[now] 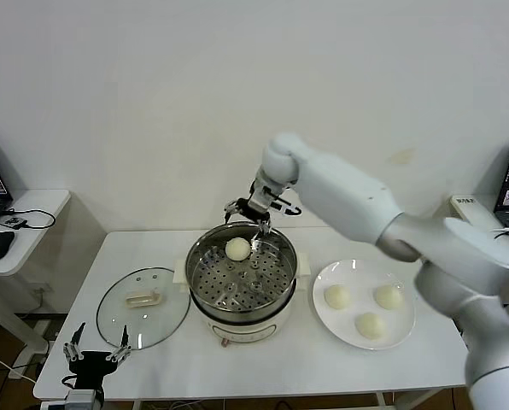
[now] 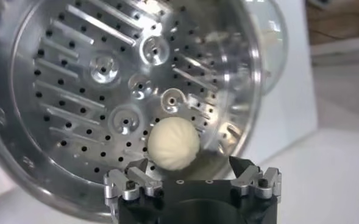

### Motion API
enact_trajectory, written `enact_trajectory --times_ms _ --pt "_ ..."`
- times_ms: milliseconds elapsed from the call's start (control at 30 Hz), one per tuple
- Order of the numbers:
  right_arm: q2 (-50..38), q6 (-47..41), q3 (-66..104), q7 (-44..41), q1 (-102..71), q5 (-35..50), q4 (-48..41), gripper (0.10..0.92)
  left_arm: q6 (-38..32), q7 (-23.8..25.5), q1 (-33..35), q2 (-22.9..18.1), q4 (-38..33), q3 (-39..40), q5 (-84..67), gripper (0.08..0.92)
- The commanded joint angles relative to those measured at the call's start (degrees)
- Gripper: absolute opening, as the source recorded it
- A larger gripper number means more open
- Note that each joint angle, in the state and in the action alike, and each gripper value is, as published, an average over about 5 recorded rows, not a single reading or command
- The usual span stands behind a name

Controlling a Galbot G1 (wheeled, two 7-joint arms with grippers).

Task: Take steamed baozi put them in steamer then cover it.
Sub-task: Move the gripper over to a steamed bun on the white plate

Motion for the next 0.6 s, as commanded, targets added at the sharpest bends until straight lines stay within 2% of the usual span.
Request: enact_trajectory --times_ms 33,200,367,600 --pt "-17.7 -27.5 -2.0 -2.4 5.7 18.8 15.5 0.823 0.2 0.3 0.0 0.5 -0.6 0.3 -0.2 0.823" --pt "-28.7 -40.6 -2.3 -4.1 4.7 20.4 22.6 0.823 0.8 1.0 0.0 1.4 -1.0 0.7 -0.4 0.823" --pt "-38.9 -49.6 1.4 -6.7 -1.3 17.3 28.5 0.823 1.8 1.6 0.0 2.2 -1.1 1.3 -0.9 0.823" --pt "-45.2 -50.2 11.8 -6.8 -17.0 6.4 32.8 0.823 2.8 1.9 -0.1 2.2 -1.6 1.7 -2.2 0.823"
